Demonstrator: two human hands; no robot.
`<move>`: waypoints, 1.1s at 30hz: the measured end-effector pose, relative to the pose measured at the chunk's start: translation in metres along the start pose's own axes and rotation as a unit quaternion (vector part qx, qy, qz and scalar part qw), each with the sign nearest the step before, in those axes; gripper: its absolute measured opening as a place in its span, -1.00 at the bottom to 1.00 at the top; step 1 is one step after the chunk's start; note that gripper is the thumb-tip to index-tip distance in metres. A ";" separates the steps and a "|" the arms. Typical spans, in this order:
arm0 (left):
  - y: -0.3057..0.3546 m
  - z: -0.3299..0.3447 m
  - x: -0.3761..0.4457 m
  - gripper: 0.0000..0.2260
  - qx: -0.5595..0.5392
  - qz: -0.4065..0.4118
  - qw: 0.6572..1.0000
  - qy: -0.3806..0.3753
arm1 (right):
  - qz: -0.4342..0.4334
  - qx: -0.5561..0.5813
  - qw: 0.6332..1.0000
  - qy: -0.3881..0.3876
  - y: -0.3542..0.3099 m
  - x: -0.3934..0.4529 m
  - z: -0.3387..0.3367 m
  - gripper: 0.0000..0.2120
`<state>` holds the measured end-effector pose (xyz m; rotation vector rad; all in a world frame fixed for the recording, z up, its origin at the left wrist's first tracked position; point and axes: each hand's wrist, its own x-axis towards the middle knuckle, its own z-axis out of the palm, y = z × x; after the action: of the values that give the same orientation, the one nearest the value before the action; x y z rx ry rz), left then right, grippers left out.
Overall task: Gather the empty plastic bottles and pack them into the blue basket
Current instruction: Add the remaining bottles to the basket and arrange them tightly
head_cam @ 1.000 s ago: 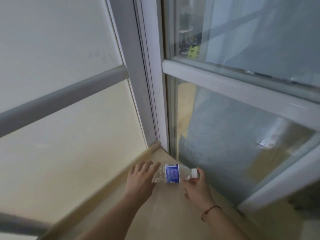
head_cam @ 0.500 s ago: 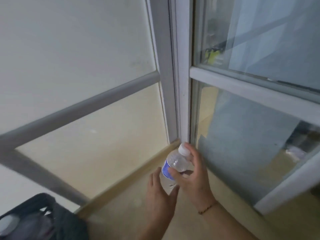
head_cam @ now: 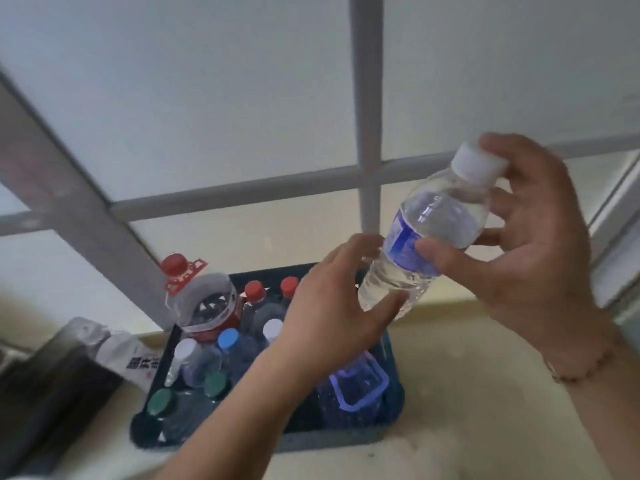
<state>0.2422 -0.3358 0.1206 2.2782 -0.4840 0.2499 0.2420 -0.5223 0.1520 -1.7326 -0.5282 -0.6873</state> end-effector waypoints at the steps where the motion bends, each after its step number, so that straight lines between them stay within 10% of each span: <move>1: -0.011 -0.016 -0.002 -0.57 0.019 -0.006 1.000 -0.017 | 0.004 -0.002 1.000 -0.008 0.000 0.000 0.017 -0.23; 11: -0.127 -0.069 -0.027 -0.64 0.283 -0.062 0.920 -0.263 | 0.085 -0.136 0.974 -0.158 0.038 -0.025 0.130 -0.29; 33: -0.143 -0.052 -0.029 -0.78 0.249 -0.012 0.948 -0.200 | 0.223 -0.354 0.802 -0.427 0.102 -0.023 0.189 -0.71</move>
<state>0.2742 -0.2001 0.0522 2.8462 -0.6550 -0.1267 0.3263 -0.3657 0.0284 -2.7577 -0.4382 0.3624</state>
